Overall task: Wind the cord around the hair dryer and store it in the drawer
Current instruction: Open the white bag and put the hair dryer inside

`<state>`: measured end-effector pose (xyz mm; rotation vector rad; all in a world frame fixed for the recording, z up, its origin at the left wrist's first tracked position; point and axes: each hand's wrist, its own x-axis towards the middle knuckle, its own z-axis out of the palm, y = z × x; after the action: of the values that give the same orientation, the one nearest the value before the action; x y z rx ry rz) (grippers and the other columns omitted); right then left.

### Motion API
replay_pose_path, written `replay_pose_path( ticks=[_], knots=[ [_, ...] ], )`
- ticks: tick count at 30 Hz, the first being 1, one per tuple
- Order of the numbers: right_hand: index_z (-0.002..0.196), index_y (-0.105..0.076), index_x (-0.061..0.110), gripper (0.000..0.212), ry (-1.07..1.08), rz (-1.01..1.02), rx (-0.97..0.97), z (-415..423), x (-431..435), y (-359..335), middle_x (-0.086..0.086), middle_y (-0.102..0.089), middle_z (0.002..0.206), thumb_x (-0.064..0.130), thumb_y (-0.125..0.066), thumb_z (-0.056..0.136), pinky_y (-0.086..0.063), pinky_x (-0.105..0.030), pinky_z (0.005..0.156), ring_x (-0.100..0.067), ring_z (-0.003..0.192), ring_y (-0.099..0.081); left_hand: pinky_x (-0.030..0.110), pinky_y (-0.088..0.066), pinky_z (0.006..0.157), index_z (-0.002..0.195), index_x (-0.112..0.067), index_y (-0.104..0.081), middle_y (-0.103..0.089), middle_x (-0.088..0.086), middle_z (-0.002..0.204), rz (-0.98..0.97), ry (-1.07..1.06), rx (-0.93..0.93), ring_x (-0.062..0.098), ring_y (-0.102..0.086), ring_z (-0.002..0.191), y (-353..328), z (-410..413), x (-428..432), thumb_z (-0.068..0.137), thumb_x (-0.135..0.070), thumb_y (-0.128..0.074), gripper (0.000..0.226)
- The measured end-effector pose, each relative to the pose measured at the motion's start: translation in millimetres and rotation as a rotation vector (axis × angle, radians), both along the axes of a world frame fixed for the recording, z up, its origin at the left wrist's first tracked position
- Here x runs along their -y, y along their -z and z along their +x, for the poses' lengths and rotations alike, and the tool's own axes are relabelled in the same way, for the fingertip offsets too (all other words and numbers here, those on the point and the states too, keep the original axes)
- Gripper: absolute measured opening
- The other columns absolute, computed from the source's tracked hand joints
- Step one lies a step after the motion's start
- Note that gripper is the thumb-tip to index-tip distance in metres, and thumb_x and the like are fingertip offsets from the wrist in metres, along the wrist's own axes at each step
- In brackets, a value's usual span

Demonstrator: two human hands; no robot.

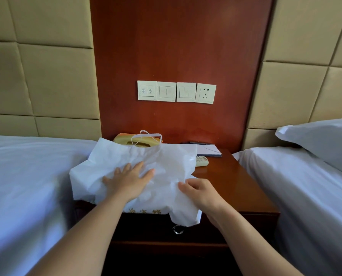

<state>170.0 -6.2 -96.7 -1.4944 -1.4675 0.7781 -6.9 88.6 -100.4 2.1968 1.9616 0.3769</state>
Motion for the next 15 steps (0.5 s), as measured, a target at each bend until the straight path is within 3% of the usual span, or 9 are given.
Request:
replay_pose_path(
  ticks=[4, 6, 12, 15],
  knots=[
    [0.054, -0.035, 0.011, 0.043, 0.160, 0.177, -0.094, 13.7, 16.1, 9.8, -0.006, -0.029, 0.058, 0.014, -0.052, 0.093, -0.021, -0.031, 0.057, -0.018, 0.059, -0.027, 0.057, -0.020, 0.105, 0.143, -0.045, -0.026, -0.029, -0.006, 0.153, 0.060, -0.006, 0.019, 0.026, -0.027, 0.139, 3.1, 11.2, 1.5, 0.087, -0.071, -0.017, 0.063],
    [0.052, -0.032, 0.011, 0.045, 0.256, 0.214, -0.109, 16.8, 25.3, 19.8, -0.002, -0.028, 0.054, 0.012, -0.053, 0.091, -0.021, -0.029, 0.054, -0.017, 0.057, -0.026, 0.057, -0.019, 0.105, 0.143, -0.044, -0.028, -0.030, -0.008, 0.153, 0.094, -0.005, 0.029, 0.024, -0.027, 0.139, 7.4, 14.8, 3.5, 0.087, -0.070, -0.018, 0.062],
    [0.046, -0.033, 0.016, 0.046, 0.640, 0.168, -0.097, 26.5, 19.6, 19.2, 0.004, -0.032, 0.048, 0.017, -0.051, 0.089, -0.024, -0.028, 0.049, -0.014, 0.049, -0.030, 0.052, -0.024, 0.105, 0.142, -0.037, -0.030, -0.036, -0.007, 0.149, 0.147, 0.052, 0.036, 0.024, -0.032, 0.136, 7.8, 31.9, 16.2, 0.087, -0.071, -0.019, 0.065],
    [0.056, -0.047, 0.014, 0.039, 0.745, 0.129, -0.075, 39.6, 12.2, 14.7, 0.001, -0.043, 0.056, 0.023, -0.046, 0.094, -0.032, -0.031, 0.057, -0.021, 0.059, -0.043, 0.049, -0.021, 0.110, 0.145, -0.044, -0.017, -0.022, -0.011, 0.157, 0.206, 0.206, 0.018, 0.017, -0.022, 0.143, 18.1, 35.5, 28.7, 0.081, -0.075, -0.011, 0.072]
  ],
)
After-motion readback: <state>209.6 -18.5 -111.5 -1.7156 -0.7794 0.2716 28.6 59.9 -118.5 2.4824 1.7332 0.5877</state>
